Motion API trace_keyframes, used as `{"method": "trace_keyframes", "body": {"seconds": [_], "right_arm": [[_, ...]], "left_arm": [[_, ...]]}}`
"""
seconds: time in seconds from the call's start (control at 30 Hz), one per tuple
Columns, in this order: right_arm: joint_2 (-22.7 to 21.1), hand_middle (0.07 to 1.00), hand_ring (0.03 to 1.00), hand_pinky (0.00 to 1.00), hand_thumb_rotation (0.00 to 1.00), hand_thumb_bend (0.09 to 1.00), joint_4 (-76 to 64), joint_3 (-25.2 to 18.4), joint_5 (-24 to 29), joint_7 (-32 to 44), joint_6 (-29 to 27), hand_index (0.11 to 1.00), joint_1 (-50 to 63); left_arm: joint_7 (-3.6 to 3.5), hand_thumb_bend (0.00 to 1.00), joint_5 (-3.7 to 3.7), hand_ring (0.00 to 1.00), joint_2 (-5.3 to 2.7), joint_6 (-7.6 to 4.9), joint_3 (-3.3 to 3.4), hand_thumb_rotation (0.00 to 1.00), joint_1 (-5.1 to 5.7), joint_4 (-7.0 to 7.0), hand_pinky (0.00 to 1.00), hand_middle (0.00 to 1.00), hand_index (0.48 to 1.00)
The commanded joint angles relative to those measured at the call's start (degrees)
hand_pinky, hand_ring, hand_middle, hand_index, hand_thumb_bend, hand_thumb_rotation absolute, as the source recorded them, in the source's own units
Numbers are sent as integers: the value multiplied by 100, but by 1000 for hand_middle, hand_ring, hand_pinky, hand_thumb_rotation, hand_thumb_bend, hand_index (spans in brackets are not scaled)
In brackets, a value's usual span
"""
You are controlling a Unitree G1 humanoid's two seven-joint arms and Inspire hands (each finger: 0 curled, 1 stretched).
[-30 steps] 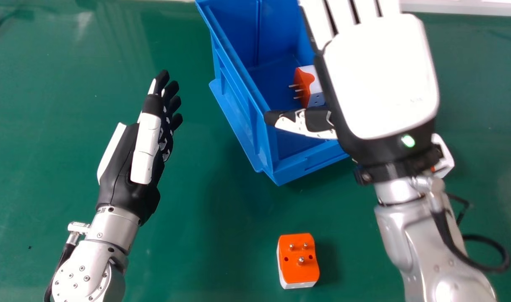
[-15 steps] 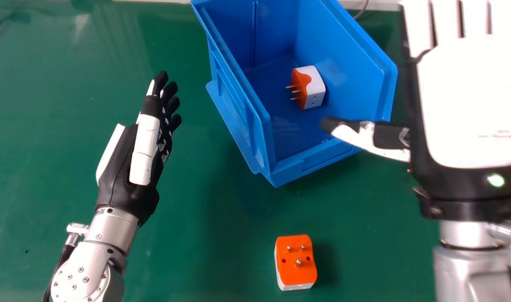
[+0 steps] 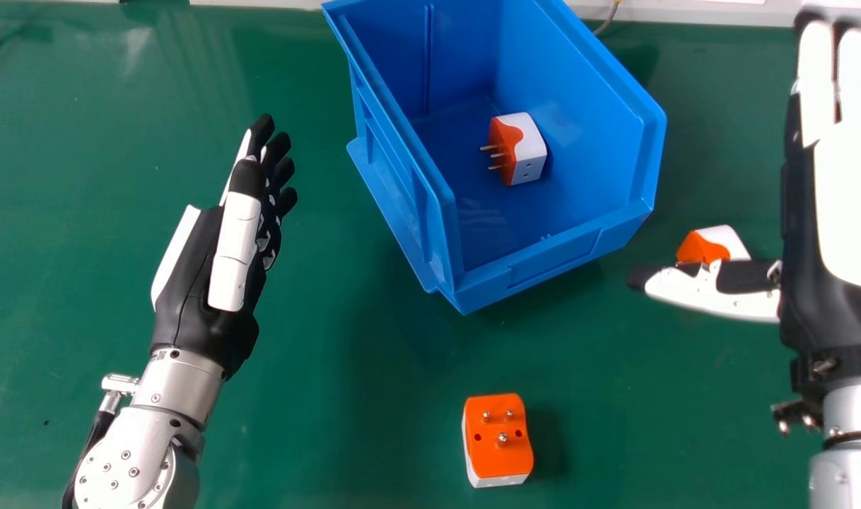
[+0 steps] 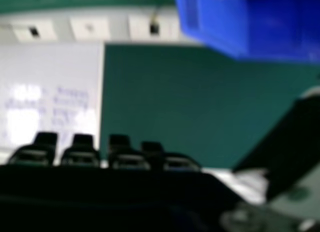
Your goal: Pick all objects and put in blue box
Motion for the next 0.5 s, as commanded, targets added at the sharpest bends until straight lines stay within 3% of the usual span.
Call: {"method": "trace_keyframes", "body": {"seconds": [0.0, 0.13, 0.23, 0.47], "right_arm": [[129, 1000, 991, 920, 427, 999, -306, -226, -230, 748, -153, 1000, -187], [88, 1000, 988, 914, 423, 1000, -315, -745, -64, 1983, -293, 1000, -484], [-76, 1000, 989, 914, 420, 1000, -152, -1092, 247, 2464, -373, 1000, -649], [-408, 999, 981, 891, 380, 1000, 624, -1537, 913, 2397, -362, 1000, -800]], "left_arm": [[-6, 844, -46, 1000, 51, -55, 37, 986, -65, -94, 1000, 1000, 1000], [15, 839, -40, 1000, 70, -13, 47, 985, -75, -80, 1000, 1000, 1000], [4, 837, -40, 1000, 82, -2, 41, 983, -58, -111, 1000, 1000, 1000], [-2, 833, -78, 1000, 74, 45, 46, 982, -48, -132, 1000, 1000, 1000]]}}
